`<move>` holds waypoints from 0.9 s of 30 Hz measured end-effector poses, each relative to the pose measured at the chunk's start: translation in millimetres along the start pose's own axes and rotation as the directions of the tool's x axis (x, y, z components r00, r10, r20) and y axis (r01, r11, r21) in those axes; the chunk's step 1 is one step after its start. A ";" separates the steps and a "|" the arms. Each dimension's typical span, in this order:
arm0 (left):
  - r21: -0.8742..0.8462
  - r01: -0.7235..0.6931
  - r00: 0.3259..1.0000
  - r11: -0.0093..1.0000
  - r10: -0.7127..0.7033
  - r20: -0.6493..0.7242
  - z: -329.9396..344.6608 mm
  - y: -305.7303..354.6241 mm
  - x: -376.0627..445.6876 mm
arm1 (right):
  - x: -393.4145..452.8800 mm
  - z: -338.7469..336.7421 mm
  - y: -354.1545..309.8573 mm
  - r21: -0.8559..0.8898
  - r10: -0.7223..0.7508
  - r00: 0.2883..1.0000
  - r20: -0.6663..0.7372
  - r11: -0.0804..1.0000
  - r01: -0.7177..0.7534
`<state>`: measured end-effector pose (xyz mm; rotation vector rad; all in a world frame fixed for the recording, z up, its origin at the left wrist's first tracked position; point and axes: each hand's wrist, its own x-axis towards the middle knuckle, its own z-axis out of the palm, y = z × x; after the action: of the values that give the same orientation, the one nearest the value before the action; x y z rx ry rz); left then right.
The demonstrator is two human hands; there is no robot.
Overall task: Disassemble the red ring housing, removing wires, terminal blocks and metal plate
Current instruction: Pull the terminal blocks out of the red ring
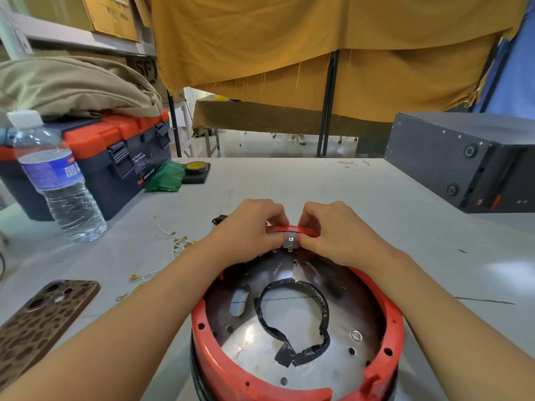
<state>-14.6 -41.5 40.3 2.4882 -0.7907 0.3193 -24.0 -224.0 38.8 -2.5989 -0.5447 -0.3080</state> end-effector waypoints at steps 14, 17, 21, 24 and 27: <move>-0.004 0.012 1.000 1.000 -0.012 0.000 1.7 2.2 2.8 | 3.5 1.1 0.5 -0.116 -0.016 0.996 0.082 0.993 0.026; 0.020 0.007 1.000 1.000 -0.007 -0.001 2.6 2.7 2.9 | 3.3 1.5 0.4 -0.142 -0.027 0.994 0.102 0.989 0.041; 0.014 0.017 1.000 1.000 -0.017 0.018 2.8 2.9 2.7 | 3.4 1.0 -0.4 -0.143 -0.041 0.991 0.127 0.988 0.059; -0.013 0.034 0.999 0.999 -0.034 0.027 3.1 2.7 3.1 | 3.8 0.7 -0.5 -0.129 -0.040 0.990 0.134 0.990 0.058; -0.038 0.056 0.997 0.998 -0.055 0.049 3.7 2.2 3.6 | 4.3 1.2 0.2 -0.116 -0.041 0.989 0.143 0.991 0.058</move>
<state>-12.8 -46.8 39.4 2.4837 -0.7382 0.2231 -19.9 -222.2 38.9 -2.7417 -0.6597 -0.1801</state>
